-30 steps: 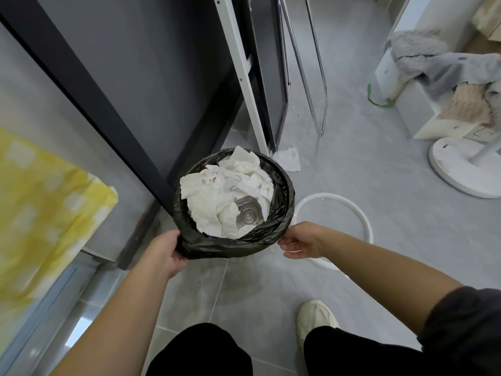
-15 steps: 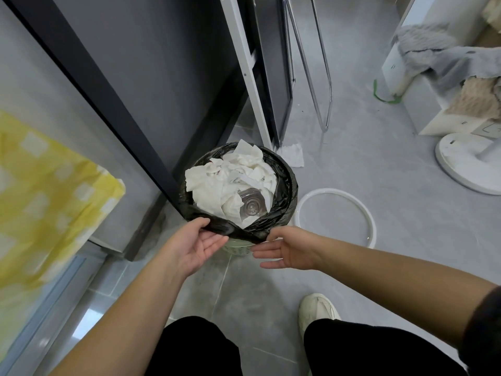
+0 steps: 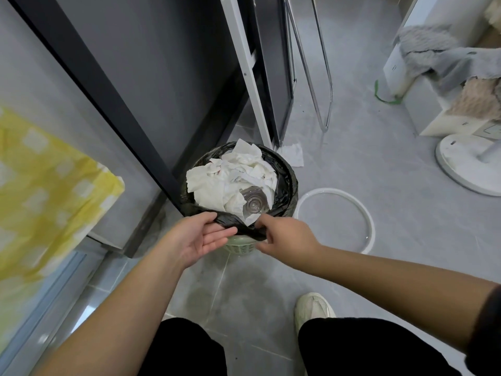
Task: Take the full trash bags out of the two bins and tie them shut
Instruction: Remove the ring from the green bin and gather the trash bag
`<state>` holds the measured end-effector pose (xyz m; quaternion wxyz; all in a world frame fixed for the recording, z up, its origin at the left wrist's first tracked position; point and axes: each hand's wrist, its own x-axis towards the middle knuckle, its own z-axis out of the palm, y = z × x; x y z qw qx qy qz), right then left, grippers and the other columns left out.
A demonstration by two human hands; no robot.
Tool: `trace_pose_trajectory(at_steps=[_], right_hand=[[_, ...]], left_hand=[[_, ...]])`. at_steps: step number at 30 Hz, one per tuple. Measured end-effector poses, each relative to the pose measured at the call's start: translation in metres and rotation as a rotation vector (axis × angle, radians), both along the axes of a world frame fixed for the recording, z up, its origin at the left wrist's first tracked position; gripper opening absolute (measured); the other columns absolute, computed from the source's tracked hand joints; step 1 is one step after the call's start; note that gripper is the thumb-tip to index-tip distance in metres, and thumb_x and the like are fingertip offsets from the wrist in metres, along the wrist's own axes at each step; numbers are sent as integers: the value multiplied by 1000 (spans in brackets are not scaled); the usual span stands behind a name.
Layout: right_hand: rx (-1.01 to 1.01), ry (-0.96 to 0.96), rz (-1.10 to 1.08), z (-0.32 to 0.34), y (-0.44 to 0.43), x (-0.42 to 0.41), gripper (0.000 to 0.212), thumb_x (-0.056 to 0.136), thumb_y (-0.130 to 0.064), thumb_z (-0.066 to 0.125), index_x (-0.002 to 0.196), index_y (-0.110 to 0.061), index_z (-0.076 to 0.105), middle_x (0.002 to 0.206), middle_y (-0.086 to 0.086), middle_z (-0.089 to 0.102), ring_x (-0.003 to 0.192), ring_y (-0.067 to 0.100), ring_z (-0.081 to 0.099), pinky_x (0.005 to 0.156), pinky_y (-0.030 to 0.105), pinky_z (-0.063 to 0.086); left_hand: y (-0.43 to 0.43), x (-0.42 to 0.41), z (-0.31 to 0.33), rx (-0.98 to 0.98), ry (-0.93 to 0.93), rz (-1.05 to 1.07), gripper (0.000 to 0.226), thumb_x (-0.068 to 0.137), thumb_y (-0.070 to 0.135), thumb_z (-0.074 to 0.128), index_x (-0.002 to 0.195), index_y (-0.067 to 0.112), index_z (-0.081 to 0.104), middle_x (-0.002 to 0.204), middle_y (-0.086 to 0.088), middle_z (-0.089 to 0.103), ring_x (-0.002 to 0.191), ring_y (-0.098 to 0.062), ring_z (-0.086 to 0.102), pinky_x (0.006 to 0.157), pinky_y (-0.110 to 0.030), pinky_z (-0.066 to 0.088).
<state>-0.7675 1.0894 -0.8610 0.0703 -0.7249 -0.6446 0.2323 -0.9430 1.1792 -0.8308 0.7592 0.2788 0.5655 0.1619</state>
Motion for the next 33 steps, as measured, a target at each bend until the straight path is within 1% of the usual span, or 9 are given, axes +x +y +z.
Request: trace_pose_trajectory(at_steps=[3, 6, 9, 12, 15, 21, 25, 28, 33], right_hand=[[119, -15, 93, -10, 4, -7, 13, 90, -29, 50, 95, -22, 60, 92, -3, 59, 87, 21, 59, 63, 32, 42], [174, 129, 44, -13, 4, 4, 14, 92, -26, 51, 96, -18, 62, 91, -6, 53, 87, 18, 56, 67, 32, 44], [183, 241, 20, -10, 3, 13, 11, 92, -20, 54, 95, -14, 62, 87, -7, 54, 82, 16, 54, 72, 33, 45], [168, 327, -22, -5, 3, 16, 9, 93, -16, 53, 94, -12, 62, 78, -5, 58, 68, 10, 50, 66, 27, 40], [158, 403, -26, 0, 4, 22, 7, 95, -15, 51, 91, -16, 56, 71, -6, 55, 62, 6, 47, 62, 24, 39], [84, 313, 96, 4, 9, 36, 12, 98, -21, 44, 86, -19, 47, 70, -5, 52, 64, 14, 46, 65, 33, 42], [-30, 154, 180, 11, 22, 62, 25, 96, -38, 46, 79, -20, 50, 69, -1, 56, 65, 16, 50, 64, 34, 43], [-39, -18, 254, 17, 28, 82, 33, 94, -45, 48, 75, -19, 48, 60, -7, 48, 61, 15, 47, 56, 27, 32], [11, -222, 310, 19, 36, 121, 27, 88, -45, 55, 74, -24, 45, 63, -10, 50, 57, 10, 46, 81, 30, 35]], left_hand=[[-2, 3, -2, 65, 22, 39, 15, 96, 12, 48, 86, 4, 54, 59, -6, 70, 56, -18, 71, 46, -20, 55], [-2, 3, -9, 286, 170, 44, 9, 91, 2, 50, 99, 7, 48, 75, -12, 67, 60, -20, 71, 53, -27, 57], [0, -4, -21, 786, 473, -307, 46, 82, 5, 59, 119, 26, 42, 80, -1, 65, 73, -19, 65, 70, -34, 52], [0, -7, -30, 1157, 792, -751, 19, 79, 20, 64, 96, 27, 60, 78, 8, 54, 79, -18, 59, 64, -28, 40], [8, -12, -31, 1384, 933, -773, 9, 78, 22, 64, 82, 19, 56, 88, 5, 48, 75, -22, 55, 58, -31, 41], [33, -23, -25, 1323, 896, -931, 32, 75, 20, 60, 62, 25, 31, 61, 5, 49, 62, -20, 49, 50, -31, 33], [56, -45, -28, 1279, 892, -998, 18, 78, 21, 59, 77, 30, 43, 66, 8, 58, 67, -19, 55, 59, -36, 48], [70, -57, -30, 1282, 929, -1015, 15, 80, 19, 61, 81, 33, 55, 74, 12, 61, 71, -16, 57, 63, -35, 50], [90, -73, -29, 1325, 1060, -962, 19, 80, 10, 57, 92, 22, 66, 90, 2, 65, 81, -24, 61, 64, -36, 49]])
